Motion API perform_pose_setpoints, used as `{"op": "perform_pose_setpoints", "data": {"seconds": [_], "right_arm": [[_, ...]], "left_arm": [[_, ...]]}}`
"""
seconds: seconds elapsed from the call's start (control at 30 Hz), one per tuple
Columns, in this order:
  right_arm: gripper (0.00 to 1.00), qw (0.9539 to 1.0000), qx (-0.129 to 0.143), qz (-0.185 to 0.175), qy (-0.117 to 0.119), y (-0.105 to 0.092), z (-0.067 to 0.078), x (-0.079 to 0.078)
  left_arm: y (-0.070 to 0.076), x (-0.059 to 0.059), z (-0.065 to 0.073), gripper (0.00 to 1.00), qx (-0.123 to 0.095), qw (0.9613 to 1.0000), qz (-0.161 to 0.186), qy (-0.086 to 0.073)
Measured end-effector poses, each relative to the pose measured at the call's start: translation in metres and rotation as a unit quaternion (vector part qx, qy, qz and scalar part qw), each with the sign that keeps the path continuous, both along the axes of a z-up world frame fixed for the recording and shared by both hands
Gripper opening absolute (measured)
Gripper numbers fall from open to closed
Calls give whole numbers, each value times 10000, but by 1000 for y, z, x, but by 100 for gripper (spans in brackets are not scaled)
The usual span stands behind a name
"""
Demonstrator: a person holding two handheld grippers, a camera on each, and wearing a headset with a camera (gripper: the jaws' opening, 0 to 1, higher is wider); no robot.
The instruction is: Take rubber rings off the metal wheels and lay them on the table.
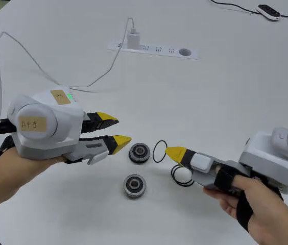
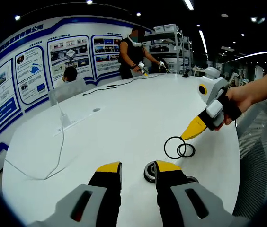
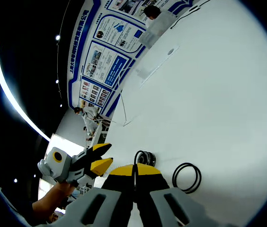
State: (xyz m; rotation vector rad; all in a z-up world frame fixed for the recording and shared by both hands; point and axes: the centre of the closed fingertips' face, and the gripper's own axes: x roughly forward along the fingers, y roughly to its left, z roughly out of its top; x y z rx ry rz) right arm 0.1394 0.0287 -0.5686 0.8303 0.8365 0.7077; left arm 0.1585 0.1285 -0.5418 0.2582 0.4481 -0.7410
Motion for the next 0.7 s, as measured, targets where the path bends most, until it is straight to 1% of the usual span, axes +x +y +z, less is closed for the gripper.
{"op": "perform_pose_setpoints", "data": {"seconds": [0.07,0.17,0.23,0.37,0.4,0.47,0.5,0.6,0.7], "right_arm": [[1,9998,-10,-124,122,-7,-4,-3],[1,9995,-15,-232,231,-15,-9,-5],[1,9992,-96,-267,284,-21,-16,-6],[1,9982,-202,-408,397,-30,-24,-7],[1,9975,-258,-469,463,-32,-27,-7],[1,9965,-352,-481,587,-35,-32,-9],[1,9955,-445,-529,643,-36,-34,-12],[1,9939,-635,-633,647,-42,-36,-12],[1,9929,-809,-660,570,-46,-35,-13]], "left_arm": [[1,-1,1,29,-16,10000,18,-8],[2,-2,1,30,-8,10000,28,3],[2,-3,0,29,12,10000,17,18],[3,-4,-3,29,46,10000,11,54],[3,-5,-4,29,61,10000,5,72],[2,-5,-4,28,53,10000,-6,84],[2,-5,-4,28,62,9999,-13,86],[1,-5,-3,28,37,10000,-9,83],[-1,-5,-2,28,33,10000,-21,75]]}}
